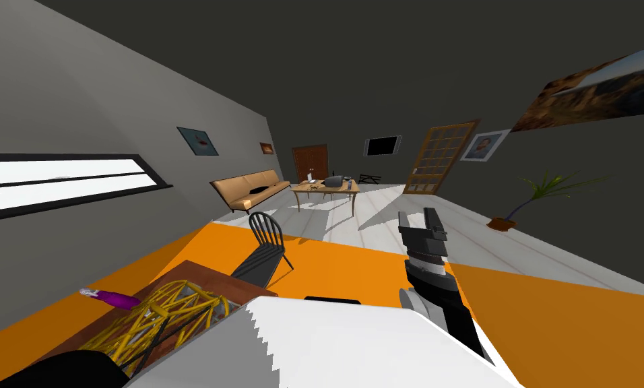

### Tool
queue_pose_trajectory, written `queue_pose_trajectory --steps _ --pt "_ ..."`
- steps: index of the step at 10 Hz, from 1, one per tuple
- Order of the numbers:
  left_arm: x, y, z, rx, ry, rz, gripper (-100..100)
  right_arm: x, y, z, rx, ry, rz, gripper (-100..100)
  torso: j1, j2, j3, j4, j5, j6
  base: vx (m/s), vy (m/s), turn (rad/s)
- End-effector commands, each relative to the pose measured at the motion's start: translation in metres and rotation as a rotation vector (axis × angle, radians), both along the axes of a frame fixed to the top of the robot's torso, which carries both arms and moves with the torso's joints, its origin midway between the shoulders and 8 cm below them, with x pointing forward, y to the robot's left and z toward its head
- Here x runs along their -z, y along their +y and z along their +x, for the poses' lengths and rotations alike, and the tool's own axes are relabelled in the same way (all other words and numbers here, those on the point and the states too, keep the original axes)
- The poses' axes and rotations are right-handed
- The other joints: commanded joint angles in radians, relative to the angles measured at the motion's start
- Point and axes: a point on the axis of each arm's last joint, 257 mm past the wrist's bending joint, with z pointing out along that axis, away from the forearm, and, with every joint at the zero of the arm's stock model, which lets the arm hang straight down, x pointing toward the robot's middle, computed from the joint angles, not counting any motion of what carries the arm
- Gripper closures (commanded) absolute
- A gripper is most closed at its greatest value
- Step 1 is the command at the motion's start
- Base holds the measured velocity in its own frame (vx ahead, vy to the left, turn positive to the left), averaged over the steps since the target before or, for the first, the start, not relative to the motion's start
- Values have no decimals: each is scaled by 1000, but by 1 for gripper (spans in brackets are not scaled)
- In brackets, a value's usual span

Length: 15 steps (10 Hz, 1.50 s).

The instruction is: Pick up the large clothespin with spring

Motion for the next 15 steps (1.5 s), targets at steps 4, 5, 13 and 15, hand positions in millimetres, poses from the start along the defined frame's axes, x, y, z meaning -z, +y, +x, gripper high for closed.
queue_pose_trajectory --steps 4,5,13,15 --pt "3 6 4 -22 -2 1 -100 0 0 0 0 0 0 0 -12 6 3 1 -3 0 -27 9 -66" --pt "5 10 7 -18 -3 3 -100 0 0 0 0 0 0 0 -13 7 4 2 -3 -1 -75 -51 -153" --pt "13 22 17 -107 -5 0 -100 0 0 0 0 0 0 0 -14 9 5 2 -3 -1 -70 -34 -88" --pt "16 27 20 -129 -5 0 -100 0 0 0 0 0 0 0 -13 6 4 1 -3 0 -47 -37 -115"
